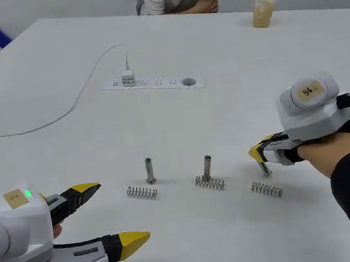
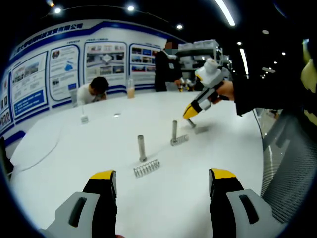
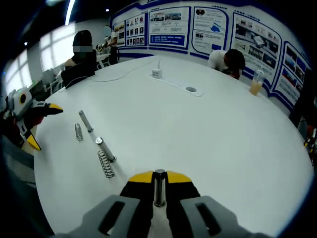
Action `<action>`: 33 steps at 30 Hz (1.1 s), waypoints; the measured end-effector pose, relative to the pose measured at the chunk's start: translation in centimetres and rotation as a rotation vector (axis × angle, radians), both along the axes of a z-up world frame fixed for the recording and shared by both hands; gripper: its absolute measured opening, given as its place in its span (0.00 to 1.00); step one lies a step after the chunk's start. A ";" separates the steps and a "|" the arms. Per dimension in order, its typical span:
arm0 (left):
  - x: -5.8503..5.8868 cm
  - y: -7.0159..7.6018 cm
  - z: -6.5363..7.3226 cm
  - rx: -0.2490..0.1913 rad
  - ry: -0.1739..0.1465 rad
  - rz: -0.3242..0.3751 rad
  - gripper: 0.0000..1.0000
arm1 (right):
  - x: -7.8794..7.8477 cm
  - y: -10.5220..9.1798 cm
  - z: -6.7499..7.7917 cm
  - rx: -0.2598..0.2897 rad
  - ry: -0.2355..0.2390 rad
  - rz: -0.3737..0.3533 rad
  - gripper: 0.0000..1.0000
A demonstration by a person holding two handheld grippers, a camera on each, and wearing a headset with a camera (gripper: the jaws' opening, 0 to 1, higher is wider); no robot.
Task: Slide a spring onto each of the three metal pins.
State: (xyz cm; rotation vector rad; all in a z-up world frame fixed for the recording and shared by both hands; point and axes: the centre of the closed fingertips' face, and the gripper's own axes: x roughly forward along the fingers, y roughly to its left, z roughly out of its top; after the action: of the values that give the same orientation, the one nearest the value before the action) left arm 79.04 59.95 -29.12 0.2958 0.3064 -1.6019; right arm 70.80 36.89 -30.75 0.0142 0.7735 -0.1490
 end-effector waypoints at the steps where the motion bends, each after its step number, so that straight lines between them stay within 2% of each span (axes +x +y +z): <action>1: 0.0 0.0 0.0 0.000 0.000 0.000 0.78 | 0.0 0.0 0.0 -0.001 -0.001 0.000 0.09; 27: 0.0 0.3 0.3 -0.002 -0.008 0.000 0.78 | -1.5 0.5 0.8 0.008 -0.035 -0.001 0.09; 33: -0.1 0.3 0.2 0.000 -0.007 -0.002 0.78 | -1.8 0.6 0.9 0.004 -0.030 0.008 0.09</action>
State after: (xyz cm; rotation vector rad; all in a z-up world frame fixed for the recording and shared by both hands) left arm 78.92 60.20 -28.94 0.3018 0.3015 -1.6024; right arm 68.98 37.48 -29.90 0.0168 0.7440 -0.1398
